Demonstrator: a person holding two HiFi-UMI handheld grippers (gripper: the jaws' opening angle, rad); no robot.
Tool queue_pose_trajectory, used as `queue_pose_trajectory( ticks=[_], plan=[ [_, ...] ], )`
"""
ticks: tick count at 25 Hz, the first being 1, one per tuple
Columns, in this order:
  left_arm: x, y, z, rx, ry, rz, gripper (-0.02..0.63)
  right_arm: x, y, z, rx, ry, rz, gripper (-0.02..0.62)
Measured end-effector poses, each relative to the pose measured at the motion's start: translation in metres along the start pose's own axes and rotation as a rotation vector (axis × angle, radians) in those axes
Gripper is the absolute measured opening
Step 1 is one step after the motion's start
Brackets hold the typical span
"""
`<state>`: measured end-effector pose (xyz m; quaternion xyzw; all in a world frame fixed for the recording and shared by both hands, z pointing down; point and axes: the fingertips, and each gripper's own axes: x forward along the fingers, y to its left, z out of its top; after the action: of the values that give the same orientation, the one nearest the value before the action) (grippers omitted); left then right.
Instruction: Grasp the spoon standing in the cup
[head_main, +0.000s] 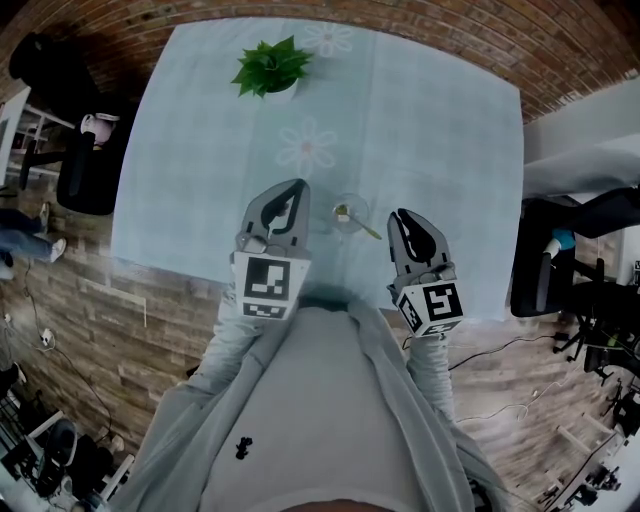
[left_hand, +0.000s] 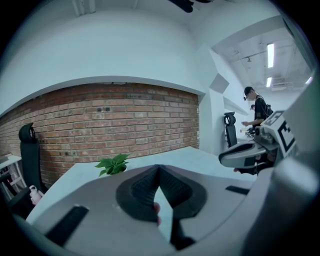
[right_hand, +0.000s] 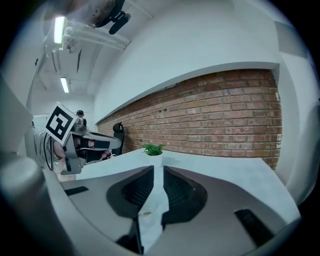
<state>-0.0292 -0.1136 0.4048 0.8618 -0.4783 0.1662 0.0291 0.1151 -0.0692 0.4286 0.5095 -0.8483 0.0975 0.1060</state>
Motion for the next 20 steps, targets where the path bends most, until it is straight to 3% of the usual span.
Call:
queue_pose_trajectory(
  ticks=[2,7,20],
  plan=[
    [0.0,-0.001,-0.001,-0.002,0.001,-0.003,0.018,0.001,0.005,-0.006,0.038,0.012,0.028,0.111],
    [0.0,-0.002,-0.005,-0.009,0.005,-0.008,0.018,0.006,0.013,-0.027,0.092,0.048,0.052,0.161],
    [0.005,-0.004,-0.019,-0.018,0.034,-0.026,0.018,0.018,0.022,-0.084,0.095,0.132,0.061,0.166]
  ],
)
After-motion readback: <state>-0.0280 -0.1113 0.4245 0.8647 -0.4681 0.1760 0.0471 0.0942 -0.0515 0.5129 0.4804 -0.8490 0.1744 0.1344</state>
